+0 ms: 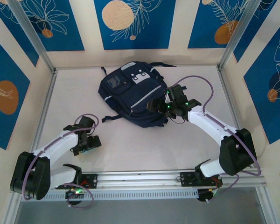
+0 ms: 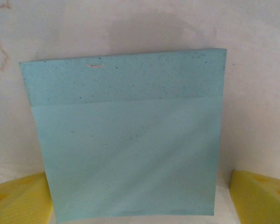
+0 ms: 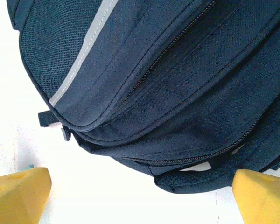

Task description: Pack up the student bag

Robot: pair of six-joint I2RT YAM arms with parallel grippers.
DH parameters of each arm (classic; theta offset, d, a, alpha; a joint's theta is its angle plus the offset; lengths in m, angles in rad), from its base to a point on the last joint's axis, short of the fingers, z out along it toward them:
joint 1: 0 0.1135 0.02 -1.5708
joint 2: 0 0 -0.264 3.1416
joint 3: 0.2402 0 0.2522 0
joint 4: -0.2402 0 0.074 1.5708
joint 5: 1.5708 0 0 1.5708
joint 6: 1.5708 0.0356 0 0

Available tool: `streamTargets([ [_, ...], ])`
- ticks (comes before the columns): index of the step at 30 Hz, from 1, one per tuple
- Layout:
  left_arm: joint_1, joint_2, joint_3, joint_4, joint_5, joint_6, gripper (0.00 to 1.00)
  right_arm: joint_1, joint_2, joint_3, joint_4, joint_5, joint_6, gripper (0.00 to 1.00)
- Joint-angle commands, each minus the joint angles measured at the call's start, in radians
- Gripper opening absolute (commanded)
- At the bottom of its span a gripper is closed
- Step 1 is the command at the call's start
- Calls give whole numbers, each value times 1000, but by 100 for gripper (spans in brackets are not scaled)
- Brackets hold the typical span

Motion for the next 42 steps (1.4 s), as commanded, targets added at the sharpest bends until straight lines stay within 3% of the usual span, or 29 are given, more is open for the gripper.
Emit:
streamTargets([
  [1,11,11,-32,56,-26,-18,89,9,1,28,-10,15,7,99],
  [5,11,-11,-43,74,-19,-9,65,9,1,30,-10,17,2,100],
  [10,11,-59,-30,80,-14,18,59,7,6,42,-13,16,-12,100],
  [20,-9,-59,237,86,104,126,61,-8,67,134,10,-165,-70,100],
  [28,-129,29,353,176,182,176,60,-27,134,183,71,-302,-32,100],
  [34,-290,120,447,261,220,311,59,-46,225,254,195,-543,67,84],
  [42,-374,191,499,393,246,354,60,-10,312,292,156,-569,83,72],
])
